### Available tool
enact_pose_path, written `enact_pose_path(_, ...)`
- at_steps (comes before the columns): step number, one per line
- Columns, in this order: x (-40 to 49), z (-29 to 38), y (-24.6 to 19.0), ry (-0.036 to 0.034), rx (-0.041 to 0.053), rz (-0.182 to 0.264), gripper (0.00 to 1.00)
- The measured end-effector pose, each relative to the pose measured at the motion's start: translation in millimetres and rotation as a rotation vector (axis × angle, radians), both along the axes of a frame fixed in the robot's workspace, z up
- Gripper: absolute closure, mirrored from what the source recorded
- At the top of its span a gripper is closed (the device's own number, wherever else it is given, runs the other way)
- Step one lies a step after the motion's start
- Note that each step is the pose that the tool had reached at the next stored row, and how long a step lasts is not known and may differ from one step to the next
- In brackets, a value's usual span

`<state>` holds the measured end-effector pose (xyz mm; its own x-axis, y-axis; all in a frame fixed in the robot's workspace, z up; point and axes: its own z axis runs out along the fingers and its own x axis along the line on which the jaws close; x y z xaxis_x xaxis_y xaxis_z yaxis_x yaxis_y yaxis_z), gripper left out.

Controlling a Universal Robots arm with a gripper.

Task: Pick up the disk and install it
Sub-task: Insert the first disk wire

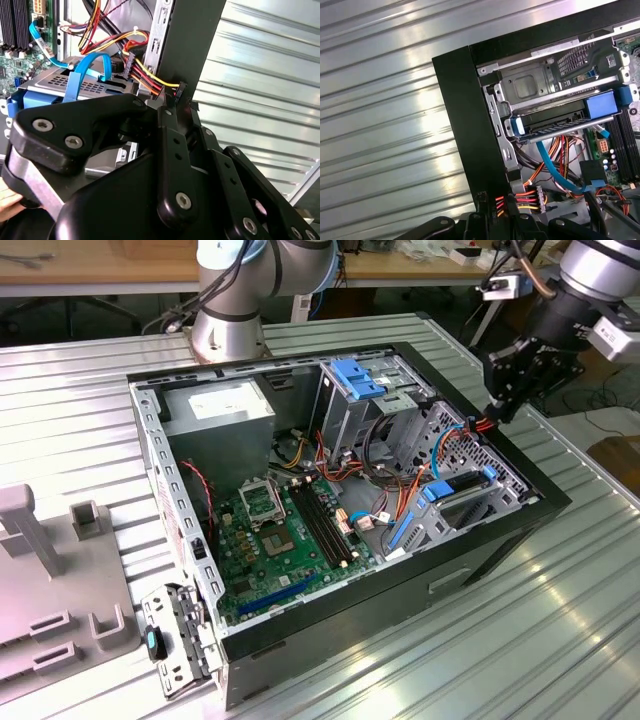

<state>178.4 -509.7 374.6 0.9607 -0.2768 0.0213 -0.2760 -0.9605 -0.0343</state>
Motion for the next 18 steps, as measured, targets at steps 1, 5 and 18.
enact_pose_path(1,0.0,-0.7,0.8,0.0000,0.0001,0.004,0.73)
enact_pose_path(5,0.0,-4.8,2.3,0.0000,0.0001,0.037,0.73)
enact_pose_path(18,0.1,-7.8,2.6,-0.0025,0.0001,0.043,0.73)
